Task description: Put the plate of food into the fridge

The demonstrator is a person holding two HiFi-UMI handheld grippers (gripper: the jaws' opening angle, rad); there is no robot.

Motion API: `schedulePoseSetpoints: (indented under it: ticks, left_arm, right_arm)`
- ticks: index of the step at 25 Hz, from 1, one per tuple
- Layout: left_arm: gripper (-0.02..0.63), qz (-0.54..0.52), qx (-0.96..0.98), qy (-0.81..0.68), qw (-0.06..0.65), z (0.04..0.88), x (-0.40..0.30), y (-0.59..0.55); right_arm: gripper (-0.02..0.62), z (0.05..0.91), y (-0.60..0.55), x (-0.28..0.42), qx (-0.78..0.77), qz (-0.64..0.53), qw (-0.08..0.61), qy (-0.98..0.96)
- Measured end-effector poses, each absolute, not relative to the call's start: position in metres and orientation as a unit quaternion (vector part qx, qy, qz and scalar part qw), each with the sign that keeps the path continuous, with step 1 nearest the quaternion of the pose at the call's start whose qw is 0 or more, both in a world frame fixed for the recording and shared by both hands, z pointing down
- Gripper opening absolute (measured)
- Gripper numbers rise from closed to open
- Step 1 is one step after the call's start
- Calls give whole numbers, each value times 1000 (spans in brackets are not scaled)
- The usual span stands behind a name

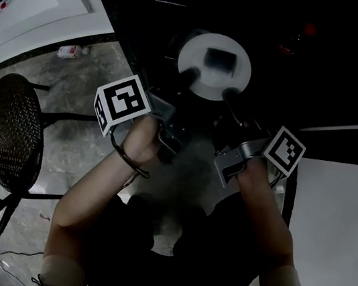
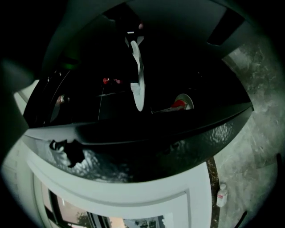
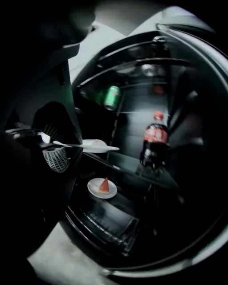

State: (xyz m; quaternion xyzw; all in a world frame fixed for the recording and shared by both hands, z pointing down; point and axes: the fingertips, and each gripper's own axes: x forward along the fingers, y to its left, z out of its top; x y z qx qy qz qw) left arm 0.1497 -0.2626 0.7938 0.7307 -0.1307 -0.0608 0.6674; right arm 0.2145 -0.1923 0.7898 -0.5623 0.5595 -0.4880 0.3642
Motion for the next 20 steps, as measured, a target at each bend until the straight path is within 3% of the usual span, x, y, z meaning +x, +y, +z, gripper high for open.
schedulePoseSetpoints:
  ticks: [9, 15, 20]
  left_arm:
    - [51, -44, 767, -95, 633, 791, 152, -256]
    - [43, -23, 782, -90, 617, 793, 155, -250]
    - [32, -47, 755, -97, 647, 794, 156, -254]
  right_arm:
    - [29, 798, -198, 227, -556, -499, 435, 502]
    - [29, 796, -204, 233, -562, -490, 443, 498]
    - [30, 799, -209, 235, -558, -495, 439, 501]
